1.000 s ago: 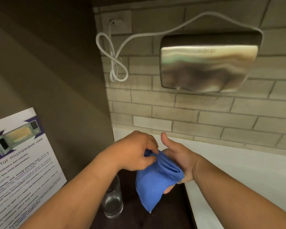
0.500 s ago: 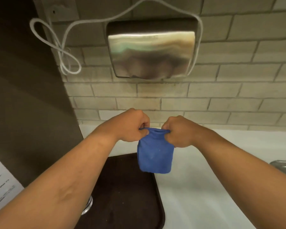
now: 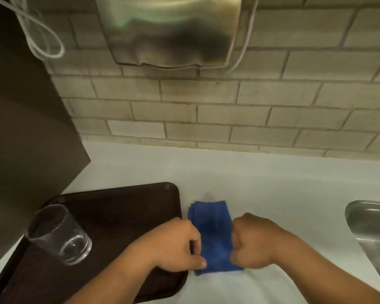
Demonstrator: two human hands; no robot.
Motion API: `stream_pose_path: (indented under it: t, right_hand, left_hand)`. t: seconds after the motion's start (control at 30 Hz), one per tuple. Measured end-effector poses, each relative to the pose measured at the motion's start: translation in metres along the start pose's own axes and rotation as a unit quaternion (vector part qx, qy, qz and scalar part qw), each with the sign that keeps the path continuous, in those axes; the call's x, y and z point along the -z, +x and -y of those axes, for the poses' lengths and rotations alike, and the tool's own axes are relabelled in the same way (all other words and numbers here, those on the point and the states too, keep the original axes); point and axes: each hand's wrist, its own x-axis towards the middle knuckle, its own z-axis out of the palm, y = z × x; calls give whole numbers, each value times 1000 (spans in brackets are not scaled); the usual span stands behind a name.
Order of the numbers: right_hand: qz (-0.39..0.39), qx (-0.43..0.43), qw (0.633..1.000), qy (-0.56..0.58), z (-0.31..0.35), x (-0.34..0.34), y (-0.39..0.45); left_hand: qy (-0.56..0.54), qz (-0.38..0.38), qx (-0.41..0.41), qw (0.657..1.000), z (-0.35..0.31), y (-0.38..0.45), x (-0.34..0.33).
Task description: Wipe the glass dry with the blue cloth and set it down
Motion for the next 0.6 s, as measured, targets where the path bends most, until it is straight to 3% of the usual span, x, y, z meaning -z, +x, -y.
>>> stream_pose_path:
  t: [0.07,0.1,0.27,0.4,0.6]
  right_hand:
    - [-46,26,998,30,1,-20,19]
    - [-58,37,997,44,3,-30,32]
    - [-2,14,1000,-2,13,-65,77]
    - [9,4,1000,-21,7,-76,85]
    - [11,-58,998,4,24,-57,93]
  left_hand:
    - [115,-126,24,985,-5,19,-23]
    - [152,-148,35,977,-9,30,-33]
    - [199,43,123,971,-11,69,-53]
    - [232,61,114,964,0,77,-55]
    - [136,43,105,984,6,76,-40]
